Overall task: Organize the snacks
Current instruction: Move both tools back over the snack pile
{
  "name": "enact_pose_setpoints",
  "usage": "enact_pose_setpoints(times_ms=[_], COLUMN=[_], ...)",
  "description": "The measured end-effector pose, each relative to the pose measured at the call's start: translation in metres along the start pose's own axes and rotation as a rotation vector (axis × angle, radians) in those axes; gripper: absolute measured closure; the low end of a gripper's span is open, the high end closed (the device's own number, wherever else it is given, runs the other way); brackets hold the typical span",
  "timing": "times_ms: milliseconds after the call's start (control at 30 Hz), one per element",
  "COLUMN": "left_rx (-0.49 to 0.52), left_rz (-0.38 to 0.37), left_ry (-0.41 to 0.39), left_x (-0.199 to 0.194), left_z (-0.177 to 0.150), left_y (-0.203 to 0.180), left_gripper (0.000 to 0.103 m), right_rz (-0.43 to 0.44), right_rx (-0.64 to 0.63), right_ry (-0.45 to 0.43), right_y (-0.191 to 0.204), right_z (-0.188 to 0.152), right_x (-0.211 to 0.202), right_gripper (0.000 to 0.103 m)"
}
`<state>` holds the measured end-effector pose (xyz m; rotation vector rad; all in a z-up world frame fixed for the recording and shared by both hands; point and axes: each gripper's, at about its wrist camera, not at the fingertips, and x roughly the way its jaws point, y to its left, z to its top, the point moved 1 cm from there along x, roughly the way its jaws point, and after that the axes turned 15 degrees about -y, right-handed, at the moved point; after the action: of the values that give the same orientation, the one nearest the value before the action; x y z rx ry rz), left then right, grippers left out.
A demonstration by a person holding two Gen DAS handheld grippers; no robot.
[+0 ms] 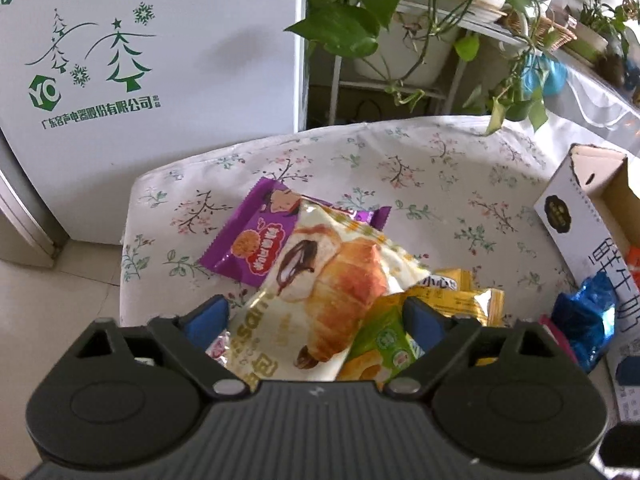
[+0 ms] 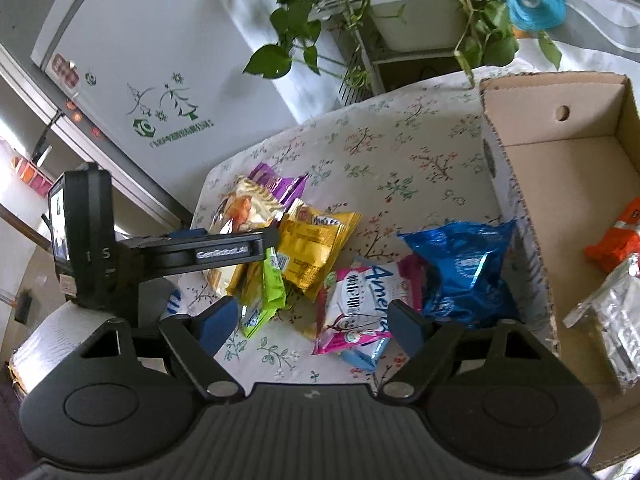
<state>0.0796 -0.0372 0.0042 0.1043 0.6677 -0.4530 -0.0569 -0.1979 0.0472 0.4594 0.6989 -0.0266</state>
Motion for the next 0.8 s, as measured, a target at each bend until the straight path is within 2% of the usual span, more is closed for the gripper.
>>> enact_pose_setpoints(times_ms=[100,233,400,533,633,800], left_rx=[-0.039,-0.133,-0.222,-0.289,-0.314,-0.352], left_rz=[-0.002,-0.020,-0.025,-0.029,-0.050,-0.039], left_ry=[0.000,-0.003,-0.009,-0.012,0.000,0.024], left_x=[-0.001,-0.007,-0.016,-0.022,-0.023,-0.022], left_z=[0.001,0.002,0.004,0.005,0.003,-0.001], left_y=[0.008,0.022,0.037,0.047,0.051,0.059], left_gripper=[0.030,0.037,0.039,0.040,0.041,0.040], right_rz=[0.002,-0.006,-0.018,-0.021,-0.027,-0.035], right_rx=[-0.013,-0.033,-0.071,-0.127,-0.162,-0.249], right_ry=[0.015,0.034,0.054,0.049,0.018,-0.055], right_y=[0.007,0.015,0.027,0.041,0.048,0.059], right_z=[-0.004,-0.010,-0.020,-0.026,-0.025,-0.023], right_x=[0.008,0.023,0.041,0.052,0.058,0.066], right_gripper=[0.020,0.027,0.032,0.032,0.032,0.032])
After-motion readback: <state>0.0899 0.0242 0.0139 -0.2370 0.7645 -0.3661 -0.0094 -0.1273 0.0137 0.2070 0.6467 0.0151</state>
